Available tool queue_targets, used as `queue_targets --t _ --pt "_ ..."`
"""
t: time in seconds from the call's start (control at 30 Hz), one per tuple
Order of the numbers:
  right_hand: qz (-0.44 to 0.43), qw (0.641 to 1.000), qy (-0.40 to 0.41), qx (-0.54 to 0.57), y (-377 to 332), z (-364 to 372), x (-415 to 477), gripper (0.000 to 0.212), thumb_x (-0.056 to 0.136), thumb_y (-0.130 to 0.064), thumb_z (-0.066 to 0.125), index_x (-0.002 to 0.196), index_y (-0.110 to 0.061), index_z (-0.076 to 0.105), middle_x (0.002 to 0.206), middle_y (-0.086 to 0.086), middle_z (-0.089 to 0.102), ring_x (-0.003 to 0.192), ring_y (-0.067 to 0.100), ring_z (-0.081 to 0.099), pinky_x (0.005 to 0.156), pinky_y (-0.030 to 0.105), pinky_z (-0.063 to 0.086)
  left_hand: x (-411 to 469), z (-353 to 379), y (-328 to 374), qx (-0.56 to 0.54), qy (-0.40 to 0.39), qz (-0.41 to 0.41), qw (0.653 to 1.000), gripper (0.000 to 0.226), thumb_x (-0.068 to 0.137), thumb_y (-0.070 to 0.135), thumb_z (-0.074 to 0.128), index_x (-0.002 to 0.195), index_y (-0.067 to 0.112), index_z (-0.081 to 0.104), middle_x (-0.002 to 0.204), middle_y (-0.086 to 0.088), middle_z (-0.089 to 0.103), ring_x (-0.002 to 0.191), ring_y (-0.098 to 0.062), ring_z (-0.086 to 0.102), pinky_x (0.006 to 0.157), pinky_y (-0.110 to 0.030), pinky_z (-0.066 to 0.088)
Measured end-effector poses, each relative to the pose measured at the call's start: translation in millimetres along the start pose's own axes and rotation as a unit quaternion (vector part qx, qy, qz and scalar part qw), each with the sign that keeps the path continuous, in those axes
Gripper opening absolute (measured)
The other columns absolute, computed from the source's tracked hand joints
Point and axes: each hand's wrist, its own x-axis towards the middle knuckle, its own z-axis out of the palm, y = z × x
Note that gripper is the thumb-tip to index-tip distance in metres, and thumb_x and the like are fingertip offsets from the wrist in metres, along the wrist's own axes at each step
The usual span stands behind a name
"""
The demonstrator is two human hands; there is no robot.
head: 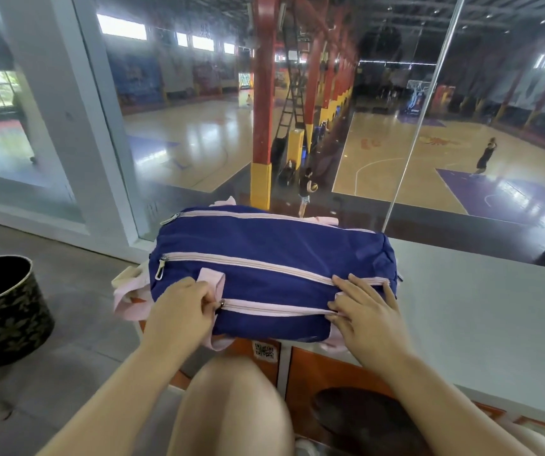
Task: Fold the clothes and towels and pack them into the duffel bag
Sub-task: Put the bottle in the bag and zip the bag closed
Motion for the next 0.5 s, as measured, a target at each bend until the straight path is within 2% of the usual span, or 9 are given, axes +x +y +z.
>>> queue_targets --t 0.07,0.13,0.2,0.27,0.3,0.33,0.43,0.5 --pt "0.01 1.0 -0.008 0.01 3 -3 -2 0.019 0.09 -0.035 0.058 0.108 -0.032 0.066 0.139 -0.007 0.052 0.136 0.019 0.039 0.114 0.049 0.02 0 8 6 0.008 0.025 0.01 1.0 0.008 0.077 0.014 0.07 0.083 0.014 0.064 0.09 -0.004 0.054 0.085 -0.024 0.048 0.07 -0.034 0.042" --pt "0.026 0.999 -0.021 0.013 10 -6 -4 0.025 0.094 -0.038 0.049 0.116 -0.033 0.06 0.147 -0.012 0.04 0.142 0.015 0.028 0.117 0.044 0.013 1 15 13 0.015 0.008 -0.006 1.0 0.032 0.076 0.023 0.07 0.106 0.018 0.059 0.116 -0.008 0.05 0.106 -0.031 0.045 0.084 -0.04 0.045" --pt "0.031 0.999 -0.027 0.011 16 -9 -9 0.021 0.092 -0.036 0.054 0.111 -0.031 0.062 0.144 -0.01 0.044 0.139 0.017 0.033 0.114 0.045 0.019 5 22 20 0.003 -0.023 -0.002 1.0 0.051 0.075 0.028 0.072 0.12 0.019 0.051 0.131 -0.009 0.042 0.118 -0.032 0.041 0.094 -0.041 0.043" --pt "0.043 0.999 -0.014 0.008 23 -12 -13 0.013 0.084 -0.03 0.069 0.097 -0.029 0.068 0.132 -0.004 0.059 0.128 0.024 0.049 0.105 0.051 0.034 14 31 29 -0.017 -0.032 0.013 0.999 0.044 0.083 0.026 0.063 0.124 0.02 0.05 0.137 -0.008 0.04 0.122 -0.03 0.041 0.099 -0.04 0.041" --pt "0.05 0.999 -0.005 0.002 27 -14 -15 0.013 0.082 -0.029 0.071 0.094 -0.028 0.068 0.129 -0.003 0.061 0.126 0.024 0.052 0.103 0.052 0.036 19 35 33 -0.028 -0.038 0.015 0.999 0.039 0.087 0.025 0.058 0.125 0.021 0.05 0.139 -0.007 0.04 0.123 -0.029 0.041 0.099 -0.039 0.041" --pt "0.058 0.998 -0.006 0.001 32 -16 -16 0.013 0.084 -0.03 0.068 0.096 -0.028 0.068 0.132 -0.004 0.059 0.129 0.023 0.049 0.105 0.051 0.035 24 41 37 -0.036 -0.049 0.018 0.998 0.038 0.089 0.024 0.056 0.126 0.022 0.05 0.139 -0.007 0.039 0.123 -0.029 0.042 0.1 -0.04 0.042" --pt "0.089 0.996 -0.03 0.001 47 -22 -17 0.023 0.095 -0.038 0.048 0.113 -0.03 0.06 0.148 -0.012 0.038 0.142 0.015 0.027 0.116 0.043 0.019 40 57 50 -0.056 -0.071 0.038 0.995 0.039 0.089 0.025 0.056 0.128 0.022 0.051 0.14 -0.005 0.04 0.123 -0.029 0.043 0.1 -0.04 0.042" --pt "0.108 0.993 -0.038 0.006 58 -25 -14 0.026 0.097 -0.041 0.043 0.118 -0.033 0.056 0.151 -0.014 0.032 0.144 0.012 0.019 0.118 0.041 0.015 49 67 60 -0.061 -0.08 0.046 0.994 0.039 0.091 0.025 0.054 0.129 0.022 0.049 0.142 -0.004 0.039 0.125 -0.028 0.043 0.1 -0.04 0.041"
